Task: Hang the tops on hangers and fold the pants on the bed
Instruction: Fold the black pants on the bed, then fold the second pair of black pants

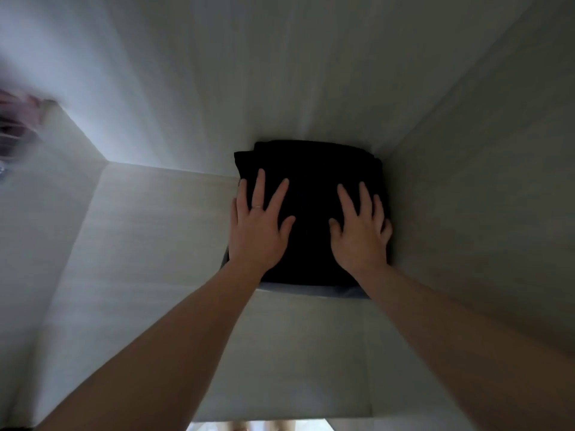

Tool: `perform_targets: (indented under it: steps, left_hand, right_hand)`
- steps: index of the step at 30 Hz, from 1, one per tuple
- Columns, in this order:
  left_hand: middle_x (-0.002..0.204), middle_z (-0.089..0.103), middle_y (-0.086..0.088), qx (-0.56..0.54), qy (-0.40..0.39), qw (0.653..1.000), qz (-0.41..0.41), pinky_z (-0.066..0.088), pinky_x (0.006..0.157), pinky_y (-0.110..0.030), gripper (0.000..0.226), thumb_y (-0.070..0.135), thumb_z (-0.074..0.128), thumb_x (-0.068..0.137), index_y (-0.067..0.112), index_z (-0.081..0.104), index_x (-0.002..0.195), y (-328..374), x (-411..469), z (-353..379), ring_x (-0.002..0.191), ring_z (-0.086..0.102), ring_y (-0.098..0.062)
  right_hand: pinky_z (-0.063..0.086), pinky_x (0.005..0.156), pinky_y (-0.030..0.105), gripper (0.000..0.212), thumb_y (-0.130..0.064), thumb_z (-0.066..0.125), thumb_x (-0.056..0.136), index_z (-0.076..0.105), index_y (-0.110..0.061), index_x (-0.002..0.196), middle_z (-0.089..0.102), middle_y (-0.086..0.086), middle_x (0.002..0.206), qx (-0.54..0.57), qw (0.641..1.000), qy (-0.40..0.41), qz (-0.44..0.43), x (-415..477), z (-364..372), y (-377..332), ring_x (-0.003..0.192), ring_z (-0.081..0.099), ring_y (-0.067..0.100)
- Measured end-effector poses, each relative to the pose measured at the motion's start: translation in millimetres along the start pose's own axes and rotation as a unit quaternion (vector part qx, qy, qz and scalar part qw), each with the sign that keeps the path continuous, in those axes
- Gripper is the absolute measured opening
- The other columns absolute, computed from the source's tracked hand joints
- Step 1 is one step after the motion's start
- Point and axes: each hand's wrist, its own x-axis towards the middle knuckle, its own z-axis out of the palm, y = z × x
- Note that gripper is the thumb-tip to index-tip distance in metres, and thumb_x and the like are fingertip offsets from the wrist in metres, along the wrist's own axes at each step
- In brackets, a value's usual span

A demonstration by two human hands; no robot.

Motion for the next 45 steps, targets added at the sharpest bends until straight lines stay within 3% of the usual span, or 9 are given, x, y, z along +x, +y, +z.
perform_targets:
  steps: [3,13,21,26,29,33,38,45]
  left_hand:
    - [0.17,-0.009,-0.002,0.025,-0.059,0.998,-0.03,0.015,0.123,-0.057,0.066,0.062,0.031,0.102,0.044,0.005,0.16,-12,10,30,0.155,-0.004,-0.035]
    - [0.17,-0.007,-0.007,0.057,0.008,0.998,-0.002,0.017,0.123,-0.055,0.067,0.065,0.029,0.102,0.043,0.003,0.16,-27,22,81,0.156,-0.001,-0.037]
    - [0.166,-0.027,-0.004,0.083,-0.156,0.983,-0.052,0.006,0.124,-0.053,0.071,0.065,0.024,0.101,0.046,-0.016,0.156,-12,30,45,0.154,-0.015,-0.034]
    - [0.169,-0.016,-0.002,0.12,-0.218,0.968,-0.039,0.006,0.124,-0.053,0.068,0.058,0.026,0.103,0.039,-0.005,0.16,-8,-53,19,0.156,-0.01,-0.027]
    - [0.168,-0.019,0.003,0.106,-0.275,0.954,-0.06,0.008,0.125,-0.053,0.078,0.059,0.038,0.1,0.035,-0.006,0.161,-4,-111,4,0.156,-0.013,-0.023]
    - [0.171,0.0,0.001,0.018,-0.364,0.924,-0.119,0.007,0.125,-0.052,0.074,0.058,0.042,0.1,0.032,0.01,0.162,16,-162,-28,0.157,0.003,-0.02]
    - [0.169,0.014,-0.004,-0.053,-0.252,0.954,-0.151,0.01,0.125,-0.05,0.068,0.056,0.044,0.1,0.033,0.022,0.16,28,-223,-67,0.156,0.006,-0.025]
    - [0.169,0.011,-0.004,-0.015,-0.149,0.972,-0.18,0.007,0.123,-0.055,0.069,0.061,0.039,0.1,0.035,0.018,0.16,37,-291,-108,0.156,0.002,-0.028]
  right_hand:
    - [0.021,0.116,0.064,0.063,-0.053,0.032,0.103,0.002,-0.045,0.158,-0.011,-0.001,0.168,-0.031,0.998,-0.051,0.001,12,31,11,0.154,0.001,0.031]
    - [0.02,0.119,0.061,0.065,-0.055,0.017,0.101,-0.005,-0.037,0.159,-0.011,0.008,0.168,-0.014,1.0,0.006,0.0,25,93,24,0.154,0.004,0.034]
    - [0.001,0.121,0.06,0.067,-0.059,0.018,0.102,-0.023,-0.044,0.153,-0.034,0.001,0.162,-0.032,0.983,-0.181,0.024,34,61,20,0.154,-0.014,0.028]
    - [0.0,0.12,0.062,0.07,-0.055,0.03,0.102,-0.014,-0.045,0.156,-0.024,-0.006,0.166,-0.049,0.957,-0.285,0.026,-33,34,19,0.154,-0.017,0.024]
    - [0.007,0.122,0.059,0.075,-0.052,0.041,0.101,-0.005,-0.04,0.159,-0.014,-0.005,0.168,-0.04,0.94,-0.339,-0.003,-81,19,20,0.155,-0.011,0.027]
    - [0.004,0.122,0.057,0.069,-0.052,0.037,0.103,-0.001,-0.041,0.159,0.006,-0.007,0.169,-0.001,0.947,-0.319,-0.025,-144,-9,10,0.155,0.0,0.025]
    - [-0.004,0.12,0.057,0.068,-0.055,0.034,0.102,-0.002,-0.042,0.159,-0.007,-0.011,0.169,0.025,0.969,-0.24,-0.047,-212,-39,-11,0.155,-0.01,0.023]
    - [-0.008,0.12,0.058,0.073,-0.057,0.036,0.1,-0.006,-0.044,0.157,-0.012,-0.011,0.168,0.035,0.976,-0.173,-0.128,-277,-66,-15,0.154,-0.016,0.025]
